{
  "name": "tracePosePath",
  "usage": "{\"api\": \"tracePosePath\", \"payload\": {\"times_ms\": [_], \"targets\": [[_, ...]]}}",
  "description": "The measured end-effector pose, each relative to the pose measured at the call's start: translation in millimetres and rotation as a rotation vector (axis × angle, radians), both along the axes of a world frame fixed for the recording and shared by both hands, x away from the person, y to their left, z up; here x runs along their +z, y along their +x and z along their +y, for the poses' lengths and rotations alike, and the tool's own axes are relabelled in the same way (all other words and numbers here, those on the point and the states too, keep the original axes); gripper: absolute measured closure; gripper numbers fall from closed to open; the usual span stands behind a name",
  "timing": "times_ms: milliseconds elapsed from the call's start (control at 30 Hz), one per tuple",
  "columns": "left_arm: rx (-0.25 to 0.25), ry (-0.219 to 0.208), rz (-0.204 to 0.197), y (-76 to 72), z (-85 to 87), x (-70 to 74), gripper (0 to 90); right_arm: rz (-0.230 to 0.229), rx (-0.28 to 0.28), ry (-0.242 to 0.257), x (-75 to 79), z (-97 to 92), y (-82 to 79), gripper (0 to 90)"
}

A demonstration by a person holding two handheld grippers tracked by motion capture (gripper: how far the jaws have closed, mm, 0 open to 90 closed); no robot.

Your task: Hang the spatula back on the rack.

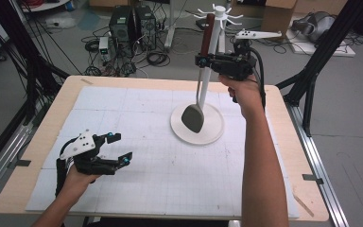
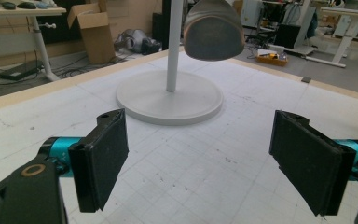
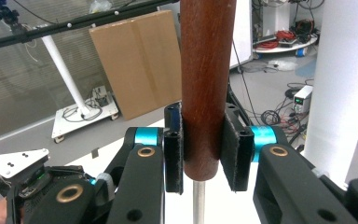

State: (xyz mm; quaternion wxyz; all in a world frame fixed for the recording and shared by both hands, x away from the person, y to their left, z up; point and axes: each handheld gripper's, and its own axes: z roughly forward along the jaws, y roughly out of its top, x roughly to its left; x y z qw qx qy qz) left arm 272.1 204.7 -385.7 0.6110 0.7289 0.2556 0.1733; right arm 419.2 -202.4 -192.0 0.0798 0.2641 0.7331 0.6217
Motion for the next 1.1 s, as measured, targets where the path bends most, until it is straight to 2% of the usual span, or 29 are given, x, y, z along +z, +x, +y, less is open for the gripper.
{"api": "tracePosePath", "payload": {"times_ms": [133, 200, 267, 333, 500, 567, 700, 867, 933, 1100], "targets": [[-0.003, 0.002, 0.002, -0.4, -0.2, -0.1, 19.8, 0.005, -0.027, 0.000, -2.2, -0.5, -2.8, 71.1], [-0.002, 0.005, 0.001, -0.3, 0.3, -0.1, 19.9, 0.017, -0.048, 0.002, -4.3, -2.0, -5.7, 64.0], [-0.001, 0.006, 0.004, -0.3, 0.4, -0.2, 19.8, 0.001, -0.079, 0.000, -5.8, -5.8, -9.6, 55.8], [-0.002, 0.006, 0.006, -0.6, 0.1, -0.4, 19.8, -0.020, -0.139, -0.004, -8.1, -10.9, -15.7, 45.2], [0.002, -0.003, 0.009, -0.1, 1.6, -0.2, 19.8, -0.038, -0.185, 0.018, -21.3, -29.8, -34.4, 40.4], [0.007, -0.013, 0.014, 0.5, 2.7, -0.4, 19.8, -0.043, -0.194, 0.007, -28.7, -37.5, -43.6, 38.6], [0.022, -0.029, 0.019, 1.8, 5.0, -1.5, 19.8, -0.061, -0.231, -0.044, -48.0, -51.9, -64.5, 33.2], [0.046, -0.044, 0.026, 3.2, 8.3, -2.2, 19.8, -0.099, -0.345, -0.141, -80.4, -67.3, -97.9, 22.3], [0.054, -0.048, 0.025, 3.7, 9.0, -2.3, 19.8, -0.098, -0.368, -0.148, -93.3, -72.3, -108.9, 21.0], [0.067, -0.059, 0.027, 4.8, 10.2, -2.4, 19.5, -0.077, -0.416, -0.127, -127.4, -87.6, -139.2, 19.8]]}}
